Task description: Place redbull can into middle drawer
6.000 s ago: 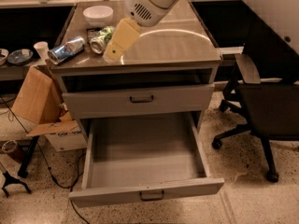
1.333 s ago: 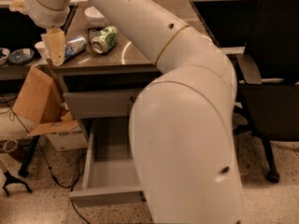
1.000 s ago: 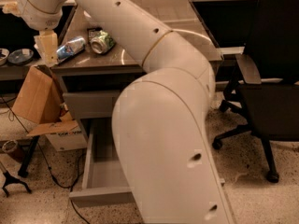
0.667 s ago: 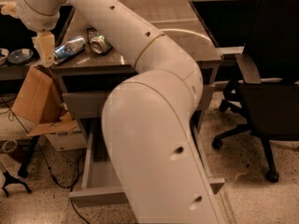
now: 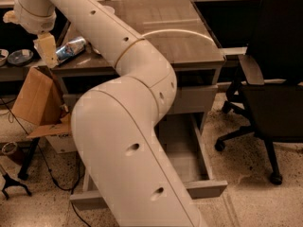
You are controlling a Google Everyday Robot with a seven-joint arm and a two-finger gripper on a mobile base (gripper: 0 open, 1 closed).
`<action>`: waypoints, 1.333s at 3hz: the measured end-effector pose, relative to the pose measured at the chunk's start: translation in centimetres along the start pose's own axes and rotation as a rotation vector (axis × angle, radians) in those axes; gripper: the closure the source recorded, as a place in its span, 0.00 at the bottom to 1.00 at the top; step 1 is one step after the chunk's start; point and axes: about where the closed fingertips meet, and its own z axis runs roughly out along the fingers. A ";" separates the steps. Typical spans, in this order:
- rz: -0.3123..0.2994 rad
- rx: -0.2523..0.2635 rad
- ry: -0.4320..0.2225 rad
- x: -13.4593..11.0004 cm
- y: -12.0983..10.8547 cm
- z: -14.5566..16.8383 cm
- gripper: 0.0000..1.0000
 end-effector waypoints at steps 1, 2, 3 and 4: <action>-0.006 -0.051 0.047 1.9 0.9 0.3 0.00; 0.015 -0.085 0.070 3.7 2.3 0.5 0.00; 0.040 -0.105 0.082 5.5 3.7 0.5 0.00; 0.062 -0.116 0.085 7.0 4.9 0.5 0.00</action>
Offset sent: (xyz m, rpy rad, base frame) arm 0.0371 -0.0559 -0.0261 -0.1547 0.0198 -0.0656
